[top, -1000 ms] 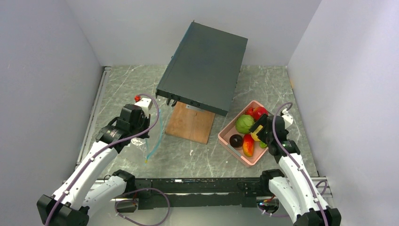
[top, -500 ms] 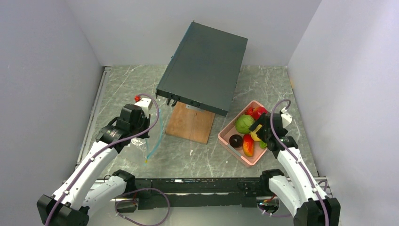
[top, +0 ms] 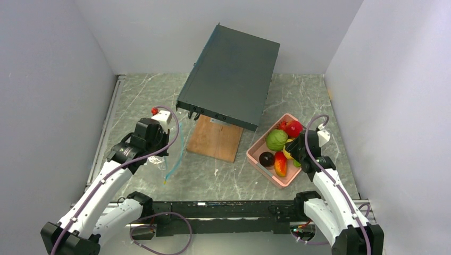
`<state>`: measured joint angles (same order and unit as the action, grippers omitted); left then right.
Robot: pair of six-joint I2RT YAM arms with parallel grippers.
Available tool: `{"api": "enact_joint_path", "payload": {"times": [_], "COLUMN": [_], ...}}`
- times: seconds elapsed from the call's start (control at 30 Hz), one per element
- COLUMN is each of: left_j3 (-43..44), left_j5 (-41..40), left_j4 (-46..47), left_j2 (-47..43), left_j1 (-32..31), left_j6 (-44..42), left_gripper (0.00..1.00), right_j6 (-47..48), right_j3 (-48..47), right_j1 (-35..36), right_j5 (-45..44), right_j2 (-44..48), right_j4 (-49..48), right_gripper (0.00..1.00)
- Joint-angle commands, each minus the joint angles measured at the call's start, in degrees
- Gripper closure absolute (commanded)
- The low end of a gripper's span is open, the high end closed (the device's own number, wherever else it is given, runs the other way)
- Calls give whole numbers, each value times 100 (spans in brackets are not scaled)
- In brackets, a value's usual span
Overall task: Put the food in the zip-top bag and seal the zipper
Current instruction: Pick up the fake fruit from the bin.
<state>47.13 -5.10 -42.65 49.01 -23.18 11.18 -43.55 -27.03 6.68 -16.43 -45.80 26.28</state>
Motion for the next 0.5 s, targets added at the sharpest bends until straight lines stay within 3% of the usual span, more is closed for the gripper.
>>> {"api": "enact_joint_path", "payload": {"times": [0.0,0.27,0.47], "left_j3": [6,-3,-11], "left_j5": [99,84,123], "left_j4": [165,176,175], "left_j2": [-52,-130,-153], "left_j1": [6,6,-2], "left_j6": [-78,-81,-76], "left_gripper": [100,100,100], "right_j6": [50,273,567], "right_j3": [-171,-500,-578], "right_j1": [-17,-17,-10], "right_j5": [89,1559,3341], "right_j2": [324,824,1270], "right_j4": [23,282,301], "right_gripper": [67,82,100]}}
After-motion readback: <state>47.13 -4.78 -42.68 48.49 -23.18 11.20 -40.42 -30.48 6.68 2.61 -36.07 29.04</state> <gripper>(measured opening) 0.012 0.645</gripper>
